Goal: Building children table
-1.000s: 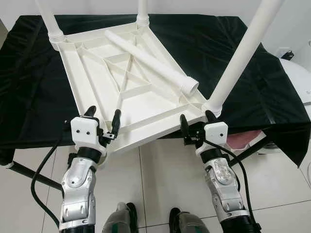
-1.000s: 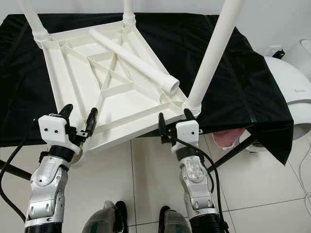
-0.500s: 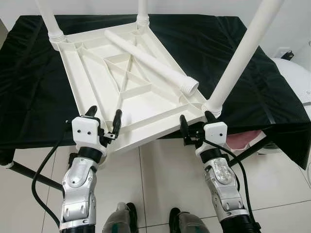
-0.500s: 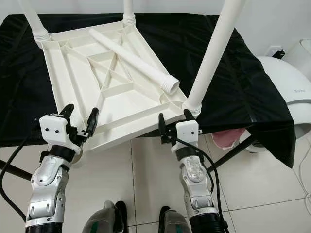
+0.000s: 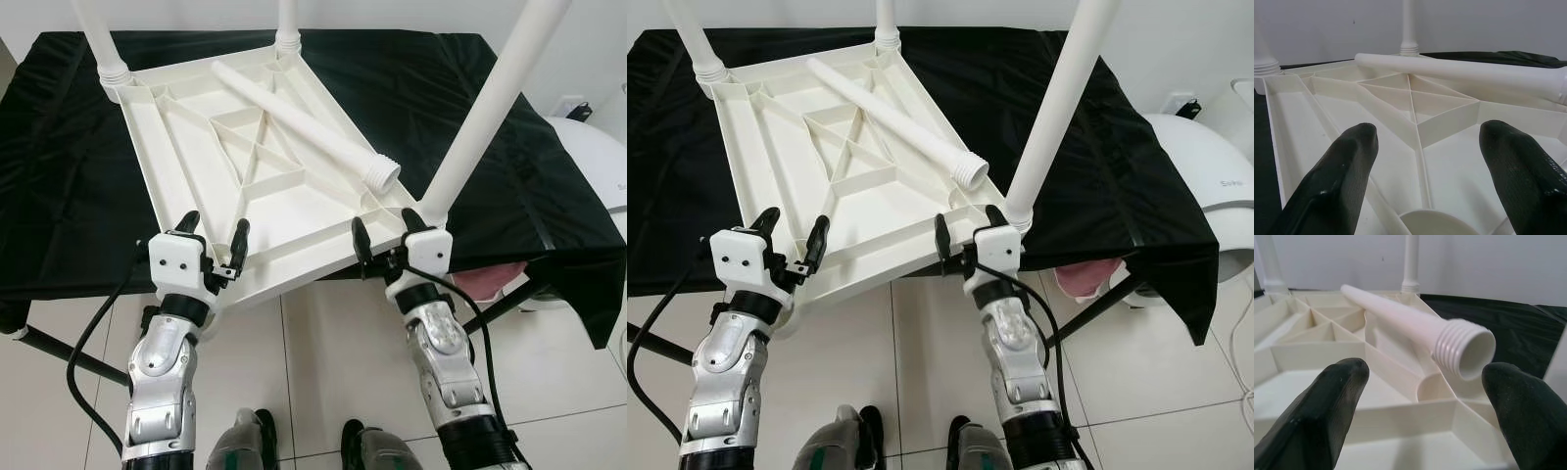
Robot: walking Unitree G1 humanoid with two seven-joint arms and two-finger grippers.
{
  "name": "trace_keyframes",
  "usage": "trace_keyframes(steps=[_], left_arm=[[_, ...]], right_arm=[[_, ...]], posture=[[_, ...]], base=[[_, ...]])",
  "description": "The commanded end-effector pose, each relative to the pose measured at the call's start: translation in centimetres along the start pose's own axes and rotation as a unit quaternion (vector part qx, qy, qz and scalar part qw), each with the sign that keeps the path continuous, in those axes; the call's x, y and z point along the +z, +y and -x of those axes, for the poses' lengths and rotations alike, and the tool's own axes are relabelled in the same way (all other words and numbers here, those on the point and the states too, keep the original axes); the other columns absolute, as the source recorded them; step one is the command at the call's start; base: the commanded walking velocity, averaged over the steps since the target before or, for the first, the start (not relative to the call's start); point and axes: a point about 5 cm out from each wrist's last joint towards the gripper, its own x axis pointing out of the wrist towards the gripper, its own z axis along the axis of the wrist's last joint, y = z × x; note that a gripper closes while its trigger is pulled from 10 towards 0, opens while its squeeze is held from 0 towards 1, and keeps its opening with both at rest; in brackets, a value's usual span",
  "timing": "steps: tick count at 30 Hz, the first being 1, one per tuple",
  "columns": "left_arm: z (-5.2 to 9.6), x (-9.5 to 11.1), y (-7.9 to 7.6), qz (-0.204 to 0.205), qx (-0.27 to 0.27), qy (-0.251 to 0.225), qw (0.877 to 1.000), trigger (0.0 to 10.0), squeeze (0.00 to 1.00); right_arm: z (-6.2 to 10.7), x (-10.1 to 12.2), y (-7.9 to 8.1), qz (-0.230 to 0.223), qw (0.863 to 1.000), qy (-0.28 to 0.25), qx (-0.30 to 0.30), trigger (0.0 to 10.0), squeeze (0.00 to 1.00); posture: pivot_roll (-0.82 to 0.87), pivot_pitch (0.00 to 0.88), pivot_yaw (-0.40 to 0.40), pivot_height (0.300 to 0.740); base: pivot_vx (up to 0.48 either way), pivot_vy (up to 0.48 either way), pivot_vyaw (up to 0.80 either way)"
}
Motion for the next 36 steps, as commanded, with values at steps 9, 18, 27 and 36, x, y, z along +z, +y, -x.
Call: trace_keyframes(steps=[9,18,27,36], left_arm=[[0.3,-0.3,0.1,0.006,0.046,0.01,0.999,10.0,0.0],[0.3,-0.1,0.0,0.007,0.048,0.008,0.999,10.0,0.0],[0.3,0.0,-0.2,0.009,0.046,0.007,0.999,10.0,0.0],[0.3,0.0,-0.3,0.011,0.045,0.009,0.999,10.0,0.0]], right_arm=[[-2.1,0.0,1.0,-0.071,0.997,0.034,0.007,10.0,0.0],[-2.9,0.1,1.1,-0.107,0.992,0.061,-0.027,10.0,0.0],[-3.3,0.5,1.2,-0.124,0.987,0.072,-0.074,10.0,0.0],[-3.8,0.6,1.4,-0.116,0.986,0.072,-0.092,10.0,0.0]], posture=[[0.01,0.156,-0.026,0.74],[0.01,0.152,-0.031,0.74],[0.01,0.151,-0.031,0.74],[0.01,0.154,-0.028,0.74]], base=[[0.0,0.0,0.0],[0.0,0.0,0.0],[0.0,0.0,0.0],[0.0,0.0,0.0]])
